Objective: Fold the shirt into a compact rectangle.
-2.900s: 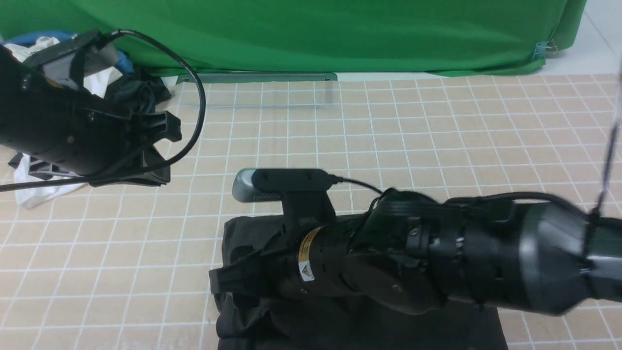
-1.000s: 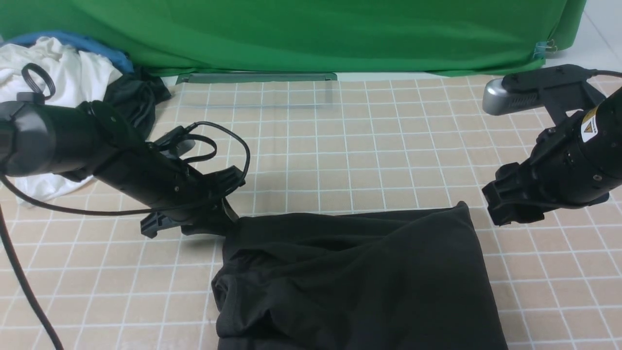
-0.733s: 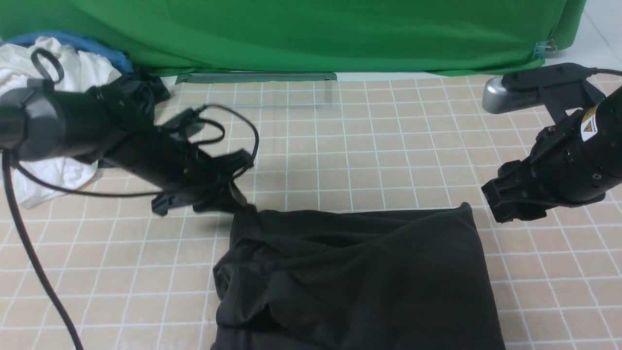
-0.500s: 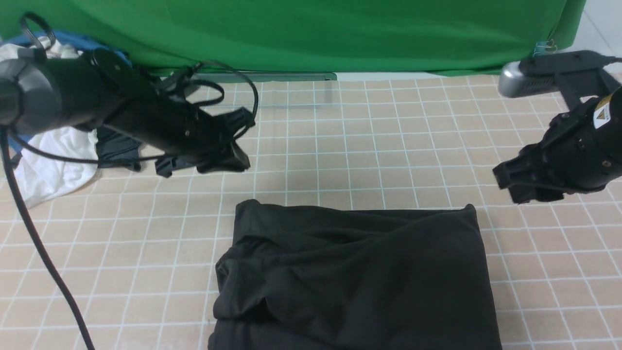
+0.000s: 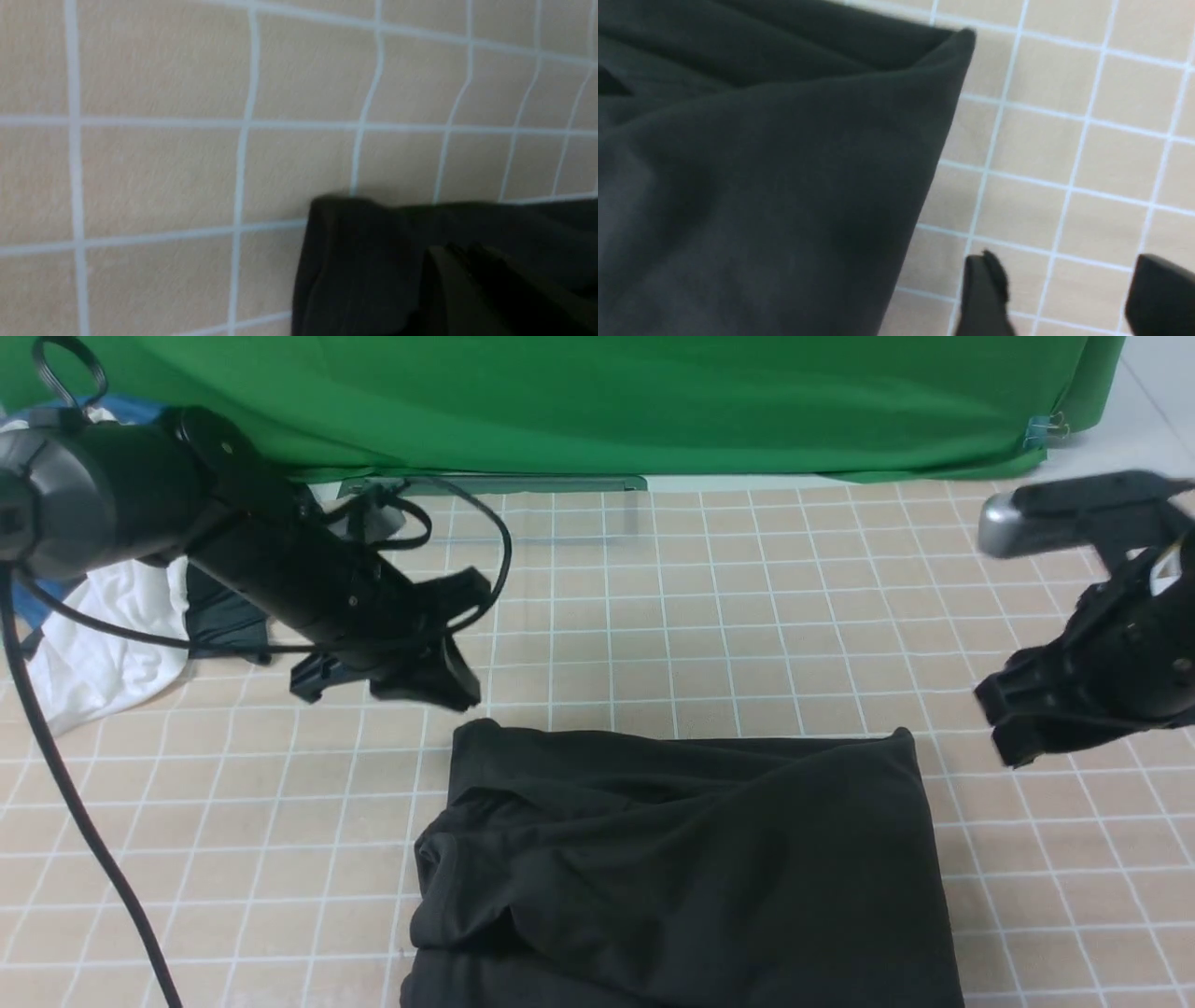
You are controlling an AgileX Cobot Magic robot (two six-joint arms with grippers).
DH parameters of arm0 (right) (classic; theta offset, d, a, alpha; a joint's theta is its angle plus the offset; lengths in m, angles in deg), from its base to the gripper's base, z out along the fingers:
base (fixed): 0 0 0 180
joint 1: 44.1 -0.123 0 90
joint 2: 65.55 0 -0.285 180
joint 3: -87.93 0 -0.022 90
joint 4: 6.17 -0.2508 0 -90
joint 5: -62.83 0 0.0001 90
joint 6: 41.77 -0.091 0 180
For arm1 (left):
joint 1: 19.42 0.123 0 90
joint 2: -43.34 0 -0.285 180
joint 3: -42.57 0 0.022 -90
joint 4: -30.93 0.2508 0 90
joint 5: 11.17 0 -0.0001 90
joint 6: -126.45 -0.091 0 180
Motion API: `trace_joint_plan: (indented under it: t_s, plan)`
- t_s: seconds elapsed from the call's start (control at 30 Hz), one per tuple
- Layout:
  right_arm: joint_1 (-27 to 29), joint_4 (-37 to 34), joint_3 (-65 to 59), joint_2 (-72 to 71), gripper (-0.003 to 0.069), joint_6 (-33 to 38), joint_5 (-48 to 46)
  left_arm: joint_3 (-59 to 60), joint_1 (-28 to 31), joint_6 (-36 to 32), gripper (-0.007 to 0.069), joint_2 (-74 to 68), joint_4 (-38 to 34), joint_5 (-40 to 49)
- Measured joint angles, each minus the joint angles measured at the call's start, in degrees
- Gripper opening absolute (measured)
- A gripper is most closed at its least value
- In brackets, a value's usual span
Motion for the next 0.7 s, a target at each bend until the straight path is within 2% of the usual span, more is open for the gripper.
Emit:
trace_joint_plan:
  t_s: [0.13, 0.23, 0.4, 0.5, 0.6, 0.7]
  plan:
    - [0.05, -1.79, 0.0, 5.01, 0.0514, 0.54, 2.17, 0.0, 0.0, 4.55, 0.0083, 0.0, 5.06, 1.72]
    - [0.05, -2.85, 0.0, 8.78, 0.0536, 0.68, 5.48, 0.0, -0.25, 6.39, 0.0192, 0.0, 7.67, 2.38]
    - [0.05, -3.35, 0.0, 12.46, 0.0539, 0.75, 9.54, 0.0, -1.57, 6.98, 0.0387, 0.0, 8.17, 0.68]
    - [0.05, -3.41, 0.0, 13.54, 0.0539, 0.75, 12.47, 0.0, -2.33, 6.99, 0.0471, 0.0, 8.12, -0.94]
    - [0.05, -4.36, 0.0, 13.88, 0.054, 0.77, 15.08, 0.0, -3.31, 7.1, 0.0514, -0.22, 8.12, -2.16]
    - [0.0, -6.19, 0.0, 14.1, 0.054, 0.77, 16.45, 0.0, -4.5, 7.05, 0.0525, -1.69, 7.93, -2.92]
